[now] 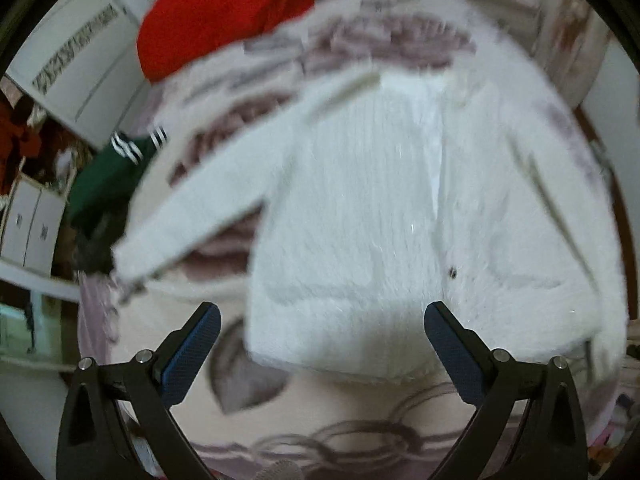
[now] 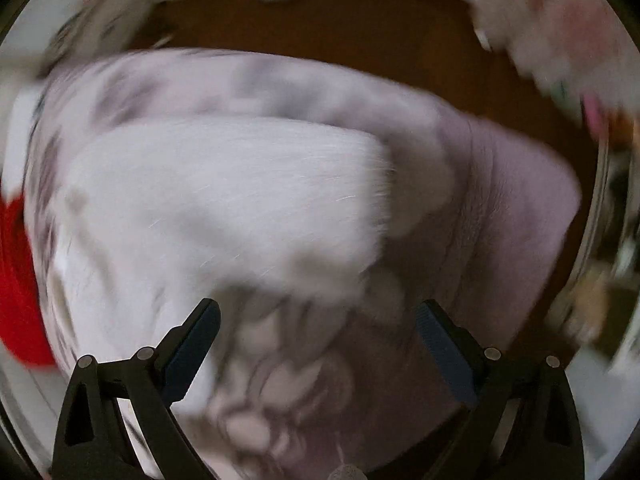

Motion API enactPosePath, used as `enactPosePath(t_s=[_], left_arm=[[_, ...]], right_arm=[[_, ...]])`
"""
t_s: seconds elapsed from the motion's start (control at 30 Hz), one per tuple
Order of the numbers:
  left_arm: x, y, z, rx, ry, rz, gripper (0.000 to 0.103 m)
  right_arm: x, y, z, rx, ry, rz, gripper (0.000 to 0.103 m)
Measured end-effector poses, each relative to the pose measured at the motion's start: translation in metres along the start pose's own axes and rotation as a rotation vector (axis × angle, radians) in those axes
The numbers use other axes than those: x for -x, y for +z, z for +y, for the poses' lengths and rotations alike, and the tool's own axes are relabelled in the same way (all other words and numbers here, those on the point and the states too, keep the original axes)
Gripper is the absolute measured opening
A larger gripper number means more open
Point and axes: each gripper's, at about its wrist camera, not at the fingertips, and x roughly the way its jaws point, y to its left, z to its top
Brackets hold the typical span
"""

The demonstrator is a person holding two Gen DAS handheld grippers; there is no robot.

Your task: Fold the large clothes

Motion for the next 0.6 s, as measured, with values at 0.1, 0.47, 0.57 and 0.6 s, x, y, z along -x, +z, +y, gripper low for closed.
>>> enactPosePath(t_s=[0.1,0.47,0.57,0.6], left_arm=[[-0.039,-0.008,-0.032,-0.017,0.034,0.054,0.103],[-0.091,0.022,-0.112,-0.16,0.069,0.033,0.103],[-0.108,0.029,-0.122,-0.171,0.04,0.045,0.103],[-0.118,0.031,-0.125,-0.177,0.04,0.054,0.103]], right_arm=[[-0.055,0.023,-0.034,-0.101,0.059,0.022,0.1],[-0.072,0.026,-0.029,-0.111,0.311,-0.112,0.013],[-0.039,0.044,-0.028,-0.105,0.305,-0.177,0.013],[-0.036,0.051,-0.026,-0.086,0.295,-0.186,0.013]])
